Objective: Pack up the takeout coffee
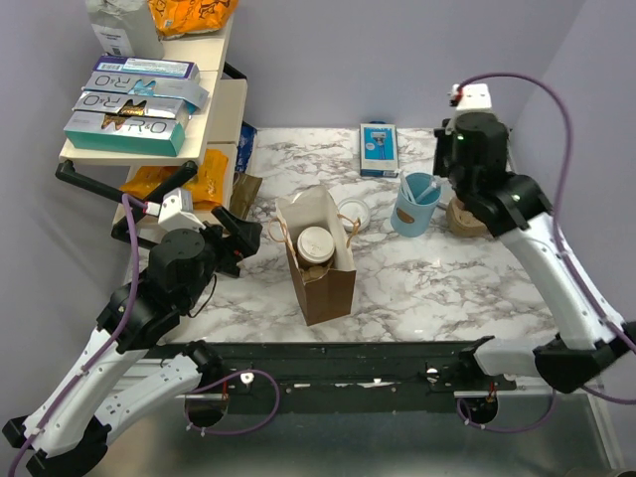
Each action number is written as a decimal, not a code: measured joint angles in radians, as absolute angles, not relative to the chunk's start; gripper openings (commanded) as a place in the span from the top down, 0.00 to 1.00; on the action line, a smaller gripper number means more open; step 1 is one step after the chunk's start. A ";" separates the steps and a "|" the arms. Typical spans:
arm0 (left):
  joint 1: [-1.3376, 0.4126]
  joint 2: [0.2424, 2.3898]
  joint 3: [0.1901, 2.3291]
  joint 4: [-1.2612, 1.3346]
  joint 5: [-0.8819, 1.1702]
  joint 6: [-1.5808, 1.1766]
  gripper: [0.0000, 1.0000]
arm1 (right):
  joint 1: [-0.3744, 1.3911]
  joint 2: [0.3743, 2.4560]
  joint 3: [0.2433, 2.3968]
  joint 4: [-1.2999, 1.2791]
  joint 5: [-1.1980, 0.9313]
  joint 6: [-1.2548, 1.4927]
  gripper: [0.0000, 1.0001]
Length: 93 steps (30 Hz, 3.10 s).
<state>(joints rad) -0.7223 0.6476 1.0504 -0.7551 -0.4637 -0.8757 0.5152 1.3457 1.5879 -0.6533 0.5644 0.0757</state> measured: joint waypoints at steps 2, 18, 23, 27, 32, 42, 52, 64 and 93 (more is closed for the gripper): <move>-0.722 0.648 1.050 -0.753 -0.463 -0.876 0.01 | 0.515 1.259 1.602 -0.646 0.496 0.069 0.93; -0.722 0.641 1.022 -0.752 -0.458 -0.888 0.01 | 0.588 1.039 1.679 -0.516 -0.540 0.222 0.93; -0.722 0.641 1.022 -0.762 -0.457 -0.891 0.01 | 0.752 1.187 1.721 -0.611 -0.519 0.189 0.93; -0.722 0.641 1.022 -0.776 -0.458 -0.891 0.01 | 0.824 1.258 1.723 -0.700 -0.438 0.152 0.93; -0.722 0.643 1.022 -0.798 -0.458 -0.896 0.01 | 0.863 1.253 1.720 -0.740 -0.398 0.094 0.94; -0.722 0.646 1.022 -0.807 -0.458 -0.906 0.01 | 0.889 1.189 1.671 -0.728 -0.246 0.079 0.96; -0.722 0.656 1.009 -0.802 -0.457 -0.905 0.01 | 0.889 1.026 1.600 -0.588 -0.138 0.116 0.96; -0.722 0.657 1.007 -0.804 -0.456 -0.905 0.01 | 0.889 1.230 1.693 -0.746 -0.183 0.036 0.93; -0.722 0.654 0.985 -0.858 -0.432 -0.931 0.01 | 0.385 1.044 1.367 -0.644 0.081 0.288 0.00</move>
<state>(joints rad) -0.7223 0.6544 0.9848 -0.8581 -0.4324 -0.9306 0.3847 1.0439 1.3666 -0.6437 0.0807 0.2882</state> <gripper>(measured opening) 0.988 0.997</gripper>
